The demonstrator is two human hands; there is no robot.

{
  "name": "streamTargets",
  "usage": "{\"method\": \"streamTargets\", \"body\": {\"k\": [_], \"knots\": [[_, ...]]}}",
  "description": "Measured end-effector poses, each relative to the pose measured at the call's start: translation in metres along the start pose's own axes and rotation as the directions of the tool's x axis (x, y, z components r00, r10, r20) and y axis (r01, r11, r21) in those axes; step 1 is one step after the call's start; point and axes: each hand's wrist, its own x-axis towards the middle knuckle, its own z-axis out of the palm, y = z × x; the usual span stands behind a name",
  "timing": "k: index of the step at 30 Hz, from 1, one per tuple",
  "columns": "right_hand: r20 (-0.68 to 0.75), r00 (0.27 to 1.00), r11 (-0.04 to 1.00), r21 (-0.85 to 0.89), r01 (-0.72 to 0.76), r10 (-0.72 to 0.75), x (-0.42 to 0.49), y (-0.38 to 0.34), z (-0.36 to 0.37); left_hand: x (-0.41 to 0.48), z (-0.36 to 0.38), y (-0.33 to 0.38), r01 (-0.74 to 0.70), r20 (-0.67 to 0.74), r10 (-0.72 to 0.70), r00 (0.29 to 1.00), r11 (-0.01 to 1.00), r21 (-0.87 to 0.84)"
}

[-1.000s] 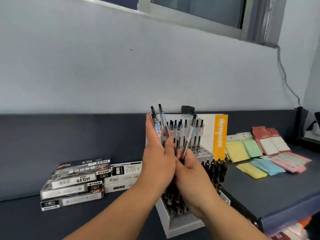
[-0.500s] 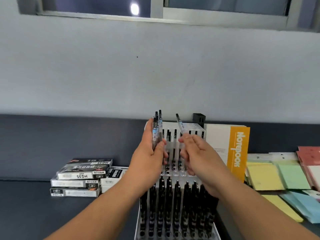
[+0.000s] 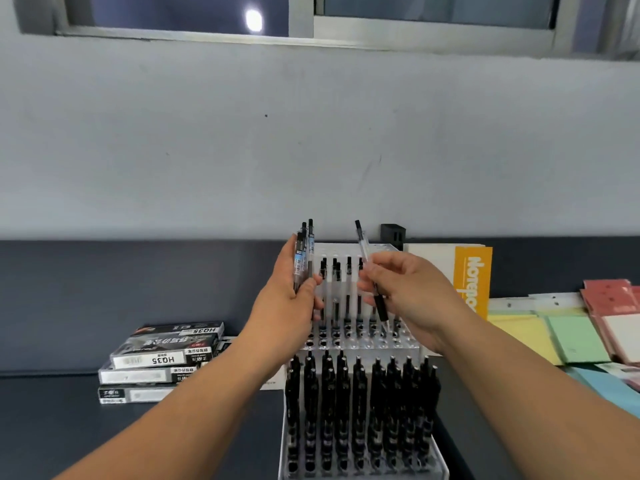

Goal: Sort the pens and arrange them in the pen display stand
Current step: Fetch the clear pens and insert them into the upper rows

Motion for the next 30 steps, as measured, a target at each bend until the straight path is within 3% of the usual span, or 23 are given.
{"method": "streamTargets", "body": {"k": [4,9,14,18,30], "knots": [[-0.114,0.985,0.958,-0.272,0.095,-0.13,0.004,0.005,0.007,0.002,0.0,-0.008,0.015,0.024,-0.015,1.0,1.0,-0.003],[-0.17,0.963,0.904,-0.41,0.123,-0.209,0.013,0.014,0.018,0.003,0.0,-0.016,0.032,0.071,-0.037,0.997,0.996,0.083],[-0.142,0.962,0.814,-0.569,0.115,-0.235,0.02,0.02,0.025,0.003,-0.003,-0.022,0.025,0.096,-0.033,0.995,0.996,0.085],[-0.076,0.981,0.685,-0.726,0.069,-0.18,0.015,0.026,0.028,0.003,-0.006,-0.025,0.008,0.097,-0.015,0.995,0.997,0.078],[-0.08,0.988,0.562,-0.827,0.01,-0.135,0.019,0.025,0.026,0.003,-0.004,-0.028,0.004,0.107,-0.007,0.994,0.999,0.034]]}}
